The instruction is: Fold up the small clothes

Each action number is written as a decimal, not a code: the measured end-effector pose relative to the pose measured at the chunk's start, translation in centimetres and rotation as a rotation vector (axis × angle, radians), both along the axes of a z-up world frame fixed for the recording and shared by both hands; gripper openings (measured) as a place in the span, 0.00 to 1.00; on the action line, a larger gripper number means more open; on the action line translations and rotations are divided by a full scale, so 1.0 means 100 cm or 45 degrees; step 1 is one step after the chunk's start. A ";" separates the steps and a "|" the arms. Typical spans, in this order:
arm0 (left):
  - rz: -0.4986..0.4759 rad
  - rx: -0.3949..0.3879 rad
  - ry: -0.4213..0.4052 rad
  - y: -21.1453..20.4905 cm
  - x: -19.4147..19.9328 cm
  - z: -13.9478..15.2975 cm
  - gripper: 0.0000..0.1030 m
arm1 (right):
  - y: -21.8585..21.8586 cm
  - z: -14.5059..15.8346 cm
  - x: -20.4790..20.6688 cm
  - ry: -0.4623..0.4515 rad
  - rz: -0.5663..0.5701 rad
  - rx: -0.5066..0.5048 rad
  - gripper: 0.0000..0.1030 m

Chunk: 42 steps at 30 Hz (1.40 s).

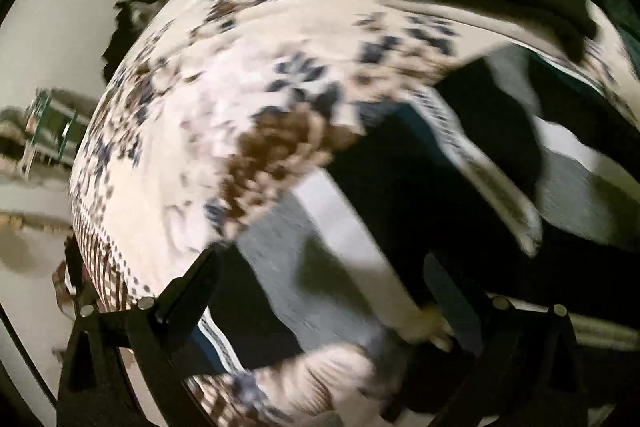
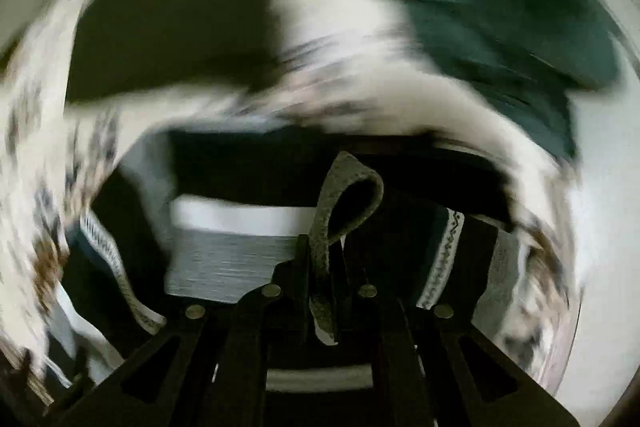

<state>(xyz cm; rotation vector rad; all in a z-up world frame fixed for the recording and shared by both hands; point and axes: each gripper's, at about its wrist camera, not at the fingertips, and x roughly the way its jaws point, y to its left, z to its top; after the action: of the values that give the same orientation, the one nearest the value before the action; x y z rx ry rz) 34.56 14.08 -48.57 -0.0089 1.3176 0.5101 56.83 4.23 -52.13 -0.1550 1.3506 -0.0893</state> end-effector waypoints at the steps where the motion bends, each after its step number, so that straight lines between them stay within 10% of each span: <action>1: 0.024 0.004 -0.003 0.012 0.003 -0.005 1.00 | 0.034 -0.023 0.008 0.053 0.074 -0.034 0.07; 5: 0.069 0.009 -0.016 0.045 0.006 -0.013 1.00 | 0.109 -0.070 0.012 0.116 0.202 -0.146 0.07; 15: 0.142 -0.037 -0.004 0.080 0.000 -0.025 1.00 | 0.162 -0.069 0.006 0.104 0.294 -0.180 0.08; 18: 0.148 -0.051 -0.005 0.089 -0.005 -0.021 1.00 | 0.143 -0.074 0.015 0.184 0.265 -0.062 0.18; 21: 0.199 -0.099 -0.016 0.108 -0.029 -0.008 1.00 | 0.096 -0.050 0.007 0.191 0.152 0.175 0.64; 29: 0.682 -0.434 0.081 0.190 -0.191 -0.016 1.00 | -0.022 -0.023 -0.090 0.225 -0.095 0.278 0.67; 35: 0.901 -0.771 -0.045 0.232 -0.216 -0.079 0.99 | -0.057 -0.056 -0.153 0.322 -0.163 0.212 0.67; 39: 0.788 -0.705 -0.054 0.230 -0.183 -0.099 0.62 | -0.059 -0.071 -0.175 0.341 -0.131 0.175 0.67; 40: 0.755 -0.680 -0.080 0.229 -0.179 -0.093 0.23 | -0.059 -0.072 -0.179 0.346 -0.123 0.161 0.67; 42: 0.708 -0.663 -0.166 0.232 -0.174 -0.073 0.05 | -0.062 -0.072 -0.185 0.342 -0.119 0.144 0.67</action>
<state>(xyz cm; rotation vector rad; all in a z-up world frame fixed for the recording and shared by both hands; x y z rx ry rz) 17.12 37.29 -55.88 -0.8443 1.2823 0.6050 38.32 -1.98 -59.34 -0.0080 1.6271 -0.0724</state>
